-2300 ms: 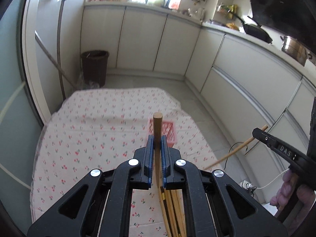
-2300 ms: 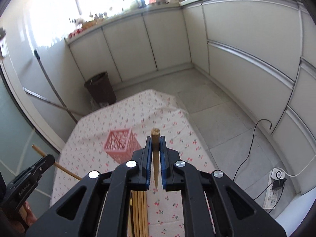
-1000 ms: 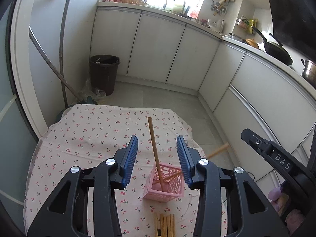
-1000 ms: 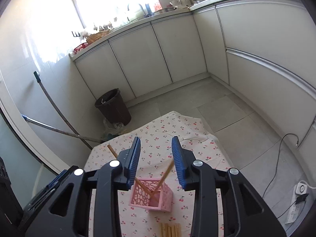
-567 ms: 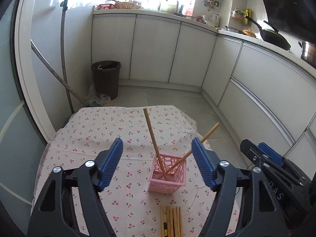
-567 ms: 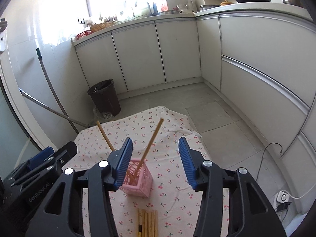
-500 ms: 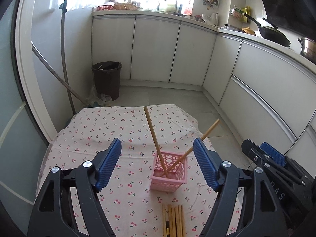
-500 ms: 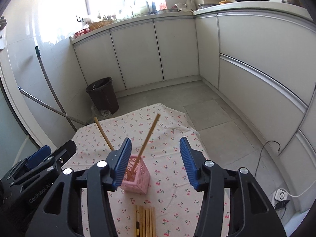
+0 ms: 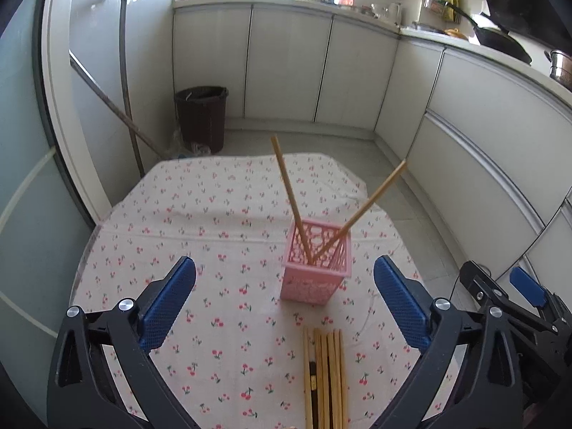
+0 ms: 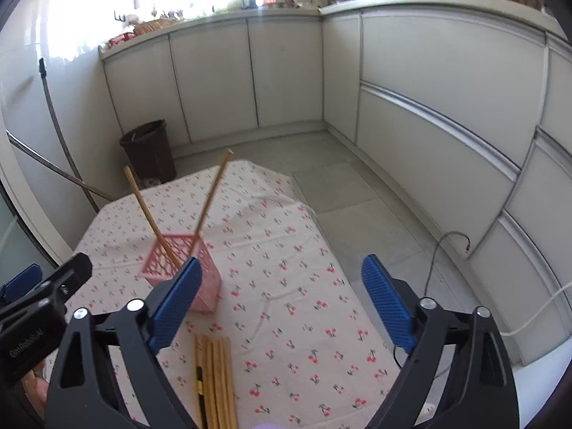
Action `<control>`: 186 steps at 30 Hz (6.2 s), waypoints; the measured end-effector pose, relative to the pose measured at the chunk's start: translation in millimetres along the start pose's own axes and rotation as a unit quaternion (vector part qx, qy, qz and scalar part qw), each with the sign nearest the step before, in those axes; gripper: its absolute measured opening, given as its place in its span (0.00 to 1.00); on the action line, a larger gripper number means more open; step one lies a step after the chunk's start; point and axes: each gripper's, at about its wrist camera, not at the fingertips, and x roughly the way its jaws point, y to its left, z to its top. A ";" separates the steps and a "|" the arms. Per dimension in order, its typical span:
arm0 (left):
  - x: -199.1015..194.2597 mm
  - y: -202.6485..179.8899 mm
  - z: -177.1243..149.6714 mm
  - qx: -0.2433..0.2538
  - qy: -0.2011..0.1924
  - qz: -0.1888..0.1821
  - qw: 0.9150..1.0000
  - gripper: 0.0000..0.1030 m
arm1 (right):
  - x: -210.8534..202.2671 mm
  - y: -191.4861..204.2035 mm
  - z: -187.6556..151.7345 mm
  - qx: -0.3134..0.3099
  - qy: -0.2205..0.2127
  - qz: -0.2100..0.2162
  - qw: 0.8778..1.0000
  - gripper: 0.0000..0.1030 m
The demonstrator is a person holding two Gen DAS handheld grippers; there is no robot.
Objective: Organize utensils
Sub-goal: 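Open the left tool and pull it back toward the chopsticks, then grasp another chopstick with the left tool, then carry the chopstick with the left tool and release it into the pink holder, then move the open left tool back over the remaining chopsticks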
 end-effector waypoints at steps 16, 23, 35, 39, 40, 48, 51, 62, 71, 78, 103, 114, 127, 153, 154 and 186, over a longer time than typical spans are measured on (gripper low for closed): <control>104.3 20.1 -70.6 -0.058 0.277 -0.026 0.959 0.93 | 53.7 -52.8 -69.7 0.149 0.250 0.120 0.949 0.92; 142.1 19.5 -77.0 -0.075 0.306 0.001 0.949 0.91 | 69.2 -62.2 -83.1 0.198 0.301 0.144 0.922 0.92; 163.1 -17.5 -84.4 0.000 0.292 0.047 0.955 0.34 | 74.7 -62.6 -84.0 0.196 0.310 0.145 0.919 0.92; 160.5 -33.3 -89.4 0.027 0.281 0.026 0.959 0.06 | 79.9 -60.7 -85.9 0.187 0.307 0.121 0.925 0.91; 159.2 -33.1 -90.8 0.020 0.280 0.018 0.960 0.05 | 82.5 -60.4 -86.4 0.187 0.306 0.112 0.927 0.92; 135.5 1.1 -77.0 -0.017 0.251 -0.012 0.968 0.04 | 107.7 -29.6 -87.7 0.150 0.308 0.095 0.935 0.91; 115.8 7.5 -67.4 -0.012 0.232 -0.024 0.972 0.04 | 118.9 -10.6 -85.7 0.125 0.306 0.091 0.939 0.77; 87.7 21.7 -59.1 -0.010 0.207 -0.043 0.977 0.04 | 149.1 26.0 -90.3 0.038 0.315 0.051 0.947 0.48; 89.1 30.3 -59.9 -0.016 0.213 -0.040 0.976 0.05 | 150.0 32.6 -91.7 0.034 0.318 0.055 0.946 0.48; 88.6 32.3 -60.0 -0.016 0.208 -0.037 0.977 0.05 | 144.3 66.3 -98.4 -0.062 0.288 0.024 0.955 0.22; -27.3 9.3 -32.8 0.039 0.034 -0.157 0.986 0.05 | 5.2 -5.2 -34.9 0.025 0.098 0.144 0.984 0.06; -78.2 11.5 -11.0 0.040 -0.021 -0.183 0.982 0.05 | -51.1 -30.0 -2.4 0.040 0.021 0.143 0.989 0.06; -89.5 13.1 81.0 -0.041 -0.112 -0.157 0.980 0.04 | -85.9 -47.0 107.8 0.117 -0.091 0.184 0.972 0.06; -13.7 49.5 85.7 -0.097 -0.079 -0.096 0.988 0.16 | 9.8 25.4 109.5 0.098 -0.052 0.176 0.978 0.10; -13.7 47.4 84.6 -0.093 -0.078 -0.095 0.988 0.16 | 12.4 27.6 109.3 0.093 -0.050 0.175 0.979 0.13; -13.6 -6.2 10.6 0.036 -0.029 -0.029 0.999 0.70 | -3.3 23.1 17.3 -0.043 0.005 0.065 0.997 0.52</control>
